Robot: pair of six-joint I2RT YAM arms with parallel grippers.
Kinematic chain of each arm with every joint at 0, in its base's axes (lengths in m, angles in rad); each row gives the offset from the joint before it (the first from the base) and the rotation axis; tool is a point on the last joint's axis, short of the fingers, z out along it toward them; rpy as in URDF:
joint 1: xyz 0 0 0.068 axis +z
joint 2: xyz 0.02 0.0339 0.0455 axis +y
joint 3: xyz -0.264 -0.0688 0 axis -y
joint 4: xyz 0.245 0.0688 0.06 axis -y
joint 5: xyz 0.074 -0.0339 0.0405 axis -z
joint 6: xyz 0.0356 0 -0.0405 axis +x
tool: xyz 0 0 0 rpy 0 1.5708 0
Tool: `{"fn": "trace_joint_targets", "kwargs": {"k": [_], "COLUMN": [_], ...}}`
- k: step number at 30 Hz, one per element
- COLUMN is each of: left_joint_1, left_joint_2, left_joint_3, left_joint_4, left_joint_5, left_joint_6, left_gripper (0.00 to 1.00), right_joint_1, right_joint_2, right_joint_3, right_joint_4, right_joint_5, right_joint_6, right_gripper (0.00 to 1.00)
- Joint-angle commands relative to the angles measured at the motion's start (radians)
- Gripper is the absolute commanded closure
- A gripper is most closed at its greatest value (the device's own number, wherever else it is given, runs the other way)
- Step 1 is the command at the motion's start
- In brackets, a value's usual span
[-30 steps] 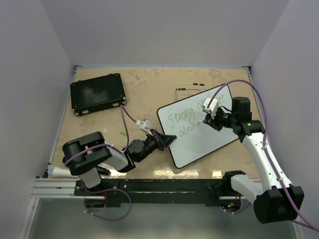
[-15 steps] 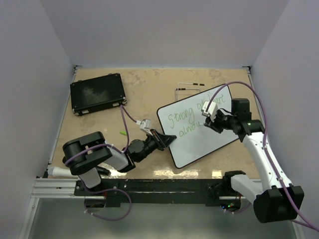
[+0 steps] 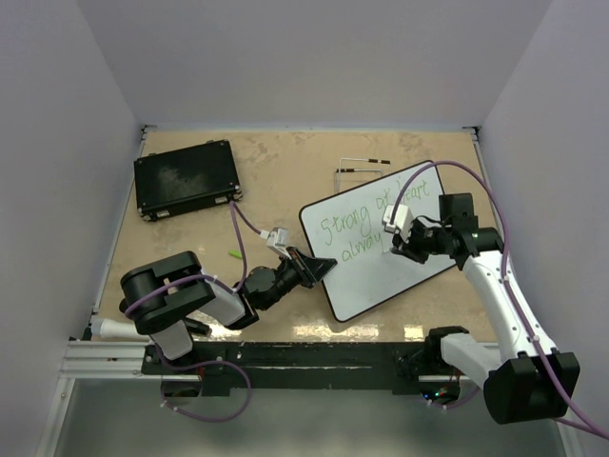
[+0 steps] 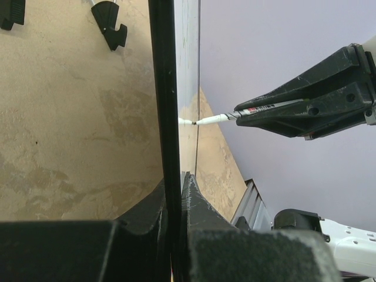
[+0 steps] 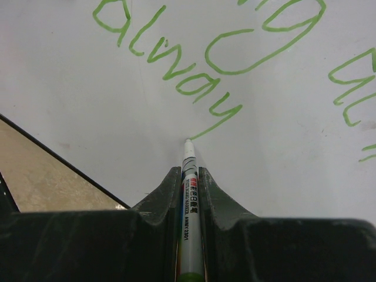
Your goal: Write a sentence on the whiteboard
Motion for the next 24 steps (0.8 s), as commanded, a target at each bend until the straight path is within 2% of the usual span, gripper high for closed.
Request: {"fn": "trace_joint_targets", "kwargs": {"k": [1,10,14,18,24], "left_joint_1": [-0.009,-0.009,-0.009,-0.009,-0.009], "left_joint_2": [0.027,0.033,0.033,0.03,0.025], "left_joint_3": [-0.009,-0.004,-0.003,-0.004,-0.015], "left_joint_4": [0.209,0.209,0.207,0.207,0.206], "left_joint_5": [0.057,0.061,0.063,0.063,0.057], "left_joint_6": [0.134,0.131,0.131,0.131,0.134], "left_gripper": [1.0,1.0,1.0,1.0,1.0], "right_joint_1": [0.001,0.003,0.003,0.003,0.001], "right_joint_2": [0.018,0.024,0.009,-0.005,-0.045], "right_joint_3": [0.024,0.044,0.044,0.042,0.065], "right_joint_4": [-0.061,-0.046,0.011,0.107,0.158], "right_joint_5": [-0.036,-0.092,-0.091,-0.045,0.018], "right_joint_6": [-0.055,-0.043,0.015,0.105,0.18], "right_gripper": [1.0,1.0,1.0,1.0,1.0]}}
